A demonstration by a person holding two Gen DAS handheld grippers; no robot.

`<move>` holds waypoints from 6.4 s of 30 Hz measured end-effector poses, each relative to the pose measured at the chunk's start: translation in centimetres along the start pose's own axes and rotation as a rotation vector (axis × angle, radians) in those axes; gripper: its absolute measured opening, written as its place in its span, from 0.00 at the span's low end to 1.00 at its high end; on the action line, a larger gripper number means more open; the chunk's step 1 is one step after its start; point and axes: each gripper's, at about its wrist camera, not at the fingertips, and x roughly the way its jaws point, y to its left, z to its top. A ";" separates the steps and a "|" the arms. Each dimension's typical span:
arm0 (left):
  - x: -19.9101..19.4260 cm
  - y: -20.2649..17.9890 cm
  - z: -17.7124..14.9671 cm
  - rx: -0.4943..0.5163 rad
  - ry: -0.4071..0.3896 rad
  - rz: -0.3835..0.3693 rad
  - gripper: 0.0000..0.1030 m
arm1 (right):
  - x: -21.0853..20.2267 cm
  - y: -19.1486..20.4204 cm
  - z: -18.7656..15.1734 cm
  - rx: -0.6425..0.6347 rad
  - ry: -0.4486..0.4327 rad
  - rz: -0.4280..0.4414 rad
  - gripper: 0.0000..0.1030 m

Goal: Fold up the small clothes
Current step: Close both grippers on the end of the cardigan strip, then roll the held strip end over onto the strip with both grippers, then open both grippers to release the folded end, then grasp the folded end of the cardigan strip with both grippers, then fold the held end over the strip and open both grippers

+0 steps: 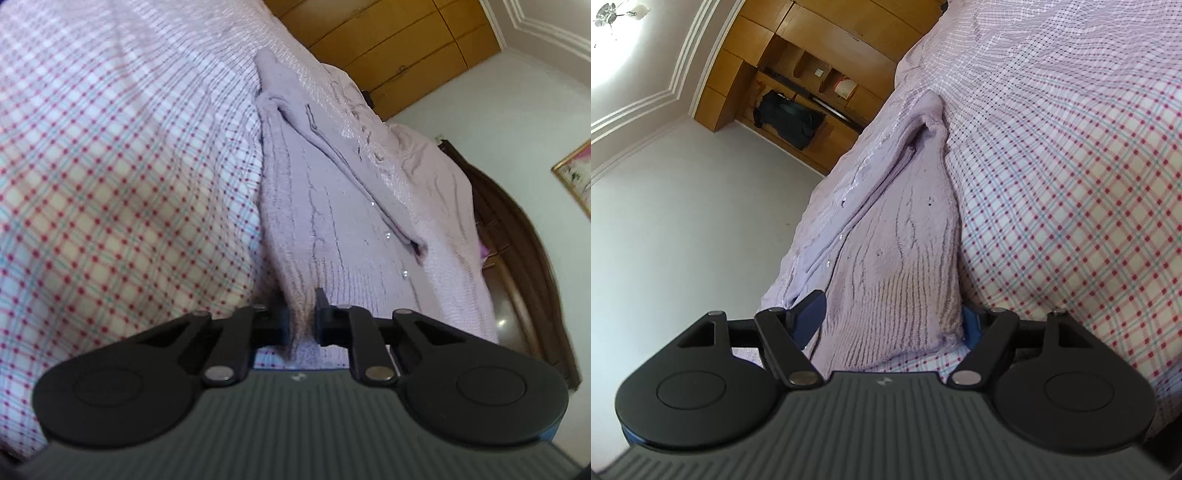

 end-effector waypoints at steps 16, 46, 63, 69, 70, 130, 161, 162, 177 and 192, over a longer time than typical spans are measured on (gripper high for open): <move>-2.4 0.0 0.4 -0.048 -0.092 -0.132 0.12 | -0.7 -0.2 0.1 -0.009 -0.036 -0.057 0.17; 0.8 -5.2 11.0 0.040 -0.207 -0.333 0.12 | 5.6 6.3 10.2 -0.090 -0.143 0.161 0.10; 8.5 -7.6 21.7 0.063 -0.268 -0.306 0.12 | 15.7 7.7 20.7 0.016 -0.238 0.309 0.10; 11.9 -5.8 24.5 0.065 -0.355 -0.252 0.12 | 21.1 5.2 25.4 0.001 -0.232 0.248 0.10; 12.6 -5.7 24.8 0.081 -0.364 -0.242 0.12 | 22.0 4.6 25.9 -0.001 -0.230 0.237 0.10; 19.2 -6.4 23.0 0.375 -0.097 0.307 0.73 | 29.7 7.2 19.5 -0.292 -0.010 -0.134 0.68; 17.2 0.7 22.3 -0.037 0.025 0.082 0.81 | 20.2 -3.2 17.5 0.033 -0.065 -0.083 0.78; 17.6 0.7 22.6 -0.033 0.030 0.074 0.83 | 20.6 -3.3 17.8 0.032 -0.065 -0.071 0.78; 18.7 -1.1 20.7 -0.019 0.096 0.052 0.70 | 22.2 -5.1 18.8 0.149 0.005 0.009 0.42; 11.6 -1.3 18.9 -0.173 0.026 0.007 0.21 | 16.9 -2.3 17.3 0.333 -0.058 0.061 0.17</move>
